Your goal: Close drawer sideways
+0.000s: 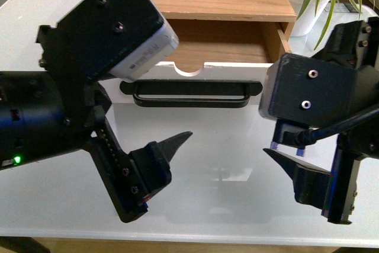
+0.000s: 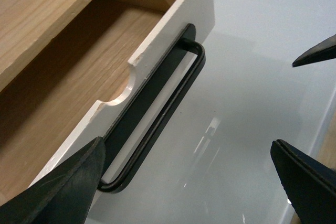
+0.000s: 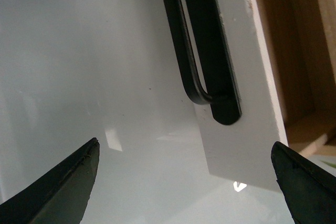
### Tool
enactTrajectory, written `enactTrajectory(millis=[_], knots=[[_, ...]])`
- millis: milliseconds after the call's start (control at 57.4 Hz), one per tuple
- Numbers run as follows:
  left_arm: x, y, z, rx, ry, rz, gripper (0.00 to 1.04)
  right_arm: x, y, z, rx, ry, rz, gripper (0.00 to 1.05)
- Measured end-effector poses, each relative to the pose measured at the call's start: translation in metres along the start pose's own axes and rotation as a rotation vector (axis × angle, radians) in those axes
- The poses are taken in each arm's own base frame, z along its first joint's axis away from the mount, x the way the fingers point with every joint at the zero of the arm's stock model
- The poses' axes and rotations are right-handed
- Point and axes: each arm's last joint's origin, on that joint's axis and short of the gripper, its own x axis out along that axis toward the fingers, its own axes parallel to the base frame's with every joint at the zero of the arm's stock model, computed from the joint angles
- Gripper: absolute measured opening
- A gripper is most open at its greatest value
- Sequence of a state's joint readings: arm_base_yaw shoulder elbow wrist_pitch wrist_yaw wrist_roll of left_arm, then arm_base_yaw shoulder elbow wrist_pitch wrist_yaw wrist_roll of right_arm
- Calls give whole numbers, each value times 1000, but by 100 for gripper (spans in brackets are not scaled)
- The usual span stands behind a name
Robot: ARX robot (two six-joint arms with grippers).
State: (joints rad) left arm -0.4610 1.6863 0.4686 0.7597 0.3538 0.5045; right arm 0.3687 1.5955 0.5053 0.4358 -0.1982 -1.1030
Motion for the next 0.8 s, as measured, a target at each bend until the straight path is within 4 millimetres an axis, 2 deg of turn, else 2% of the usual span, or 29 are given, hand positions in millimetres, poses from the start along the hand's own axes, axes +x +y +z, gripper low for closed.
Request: enactTrajectory(millis=[348,801], knots=[[24,2,-9,22,18,-65,96,26,-2,6,-47,-25,66,96],[42,18,-15,12,33,-94,96,46,-7,6,-61,-44,105,96]])
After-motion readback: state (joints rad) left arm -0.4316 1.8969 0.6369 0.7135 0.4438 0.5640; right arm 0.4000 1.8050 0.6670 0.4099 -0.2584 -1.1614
